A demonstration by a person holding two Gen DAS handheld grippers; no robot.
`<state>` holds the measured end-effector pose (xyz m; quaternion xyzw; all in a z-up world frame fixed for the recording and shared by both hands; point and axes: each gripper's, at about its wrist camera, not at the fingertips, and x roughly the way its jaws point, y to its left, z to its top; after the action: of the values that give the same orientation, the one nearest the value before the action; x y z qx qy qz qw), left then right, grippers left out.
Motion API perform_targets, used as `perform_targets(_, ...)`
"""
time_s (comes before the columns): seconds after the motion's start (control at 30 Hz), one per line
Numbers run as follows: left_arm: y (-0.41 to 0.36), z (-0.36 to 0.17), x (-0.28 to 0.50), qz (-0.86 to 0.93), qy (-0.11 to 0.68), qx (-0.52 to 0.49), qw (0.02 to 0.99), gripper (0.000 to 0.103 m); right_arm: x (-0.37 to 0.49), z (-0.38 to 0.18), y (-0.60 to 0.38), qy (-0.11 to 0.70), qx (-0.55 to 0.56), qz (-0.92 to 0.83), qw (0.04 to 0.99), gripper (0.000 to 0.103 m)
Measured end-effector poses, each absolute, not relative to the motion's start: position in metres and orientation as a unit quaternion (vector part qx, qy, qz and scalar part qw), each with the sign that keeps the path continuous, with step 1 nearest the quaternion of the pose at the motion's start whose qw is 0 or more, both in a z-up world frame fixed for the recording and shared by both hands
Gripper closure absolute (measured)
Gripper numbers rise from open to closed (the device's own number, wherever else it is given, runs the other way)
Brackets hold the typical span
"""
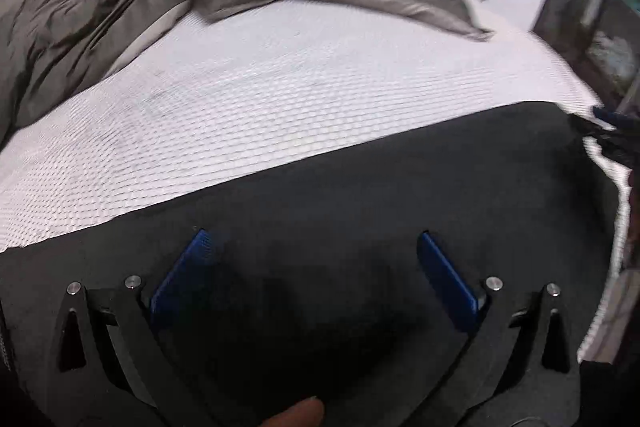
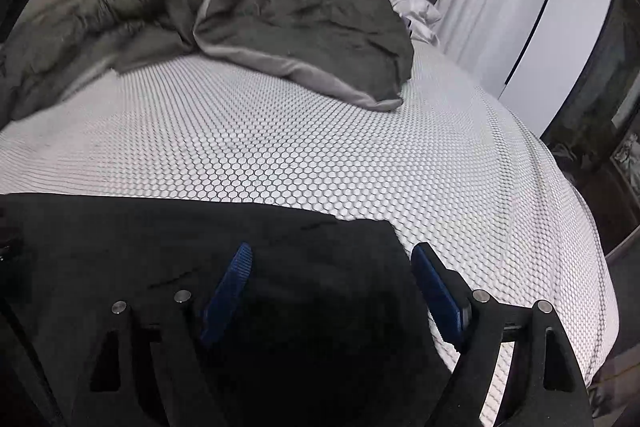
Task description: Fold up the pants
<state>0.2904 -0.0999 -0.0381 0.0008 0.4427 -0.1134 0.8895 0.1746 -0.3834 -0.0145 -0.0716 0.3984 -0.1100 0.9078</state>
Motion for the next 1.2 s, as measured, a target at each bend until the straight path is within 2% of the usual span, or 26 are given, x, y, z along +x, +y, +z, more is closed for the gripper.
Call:
perform_targets(0.17, -0.15, -0.047, 0.285, -0.162, 0.453, 0.051, 0.875, 0.001, 0.18, -0.05, -0.399, 0.441, -0.036, -0.075, 0.894, 0.022)
perform_targets(0.27, -0.152, -0.066, 0.292, -0.121, 0.48, 0.088, 0.864, 0.0, 0.193, -0.077, -0.407, 0.465, -0.107, -0.135, 0.868, 0.022)
perform_targets(0.37, -0.14, -0.071, 0.296, -0.115, 0.487, 0.064, 0.863, 0.0, 0.189, -0.068, -0.425, 0.461, -0.061, -0.145, 0.874, 0.021)
perform_targets(0.5, -0.14, -0.056, 0.293, -0.121, 0.458, 0.065, 0.878, 0.001, 0.181, -0.046, -0.404, 0.441, -0.099, -0.138, 0.881, 0.022)
perform_targets(0.63, -0.156, -0.048, 0.304, -0.139, 0.439, 0.05, 0.886, 0.001, 0.175, -0.016, -0.368, 0.402, -0.081, -0.074, 0.909, 0.019)
perform_targets(0.7, -0.159, -0.057, 0.315, -0.128, 0.459, 0.043, 0.878, 0.001, 0.19, -0.019, -0.341, 0.404, -0.063, -0.006, 0.913, 0.019)
perform_targets(0.8, -0.154, -0.068, 0.325, -0.118, 0.478, 0.036, 0.87, 0.0, 0.217, -0.052, -0.306, 0.44, -0.077, 0.048, 0.894, 0.019)
perform_targets(0.93, -0.138, -0.075, 0.315, -0.086, 0.478, 0.048, 0.873, 0.0, 0.23, -0.074, -0.313, 0.458, -0.148, -0.041, 0.875, 0.018)
perform_targets(1.1, -0.096, -0.079, 0.328, -0.058, 0.481, 0.021, 0.875, 0.0, 0.229, -0.065, -0.397, 0.449, -0.109, -0.191, 0.866, 0.018)
perform_targets(1.2, -0.092, -0.067, 0.319, -0.051, 0.469, 0.022, 0.881, 0.001, 0.218, -0.051, -0.413, 0.441, -0.064, -0.158, 0.881, 0.018)
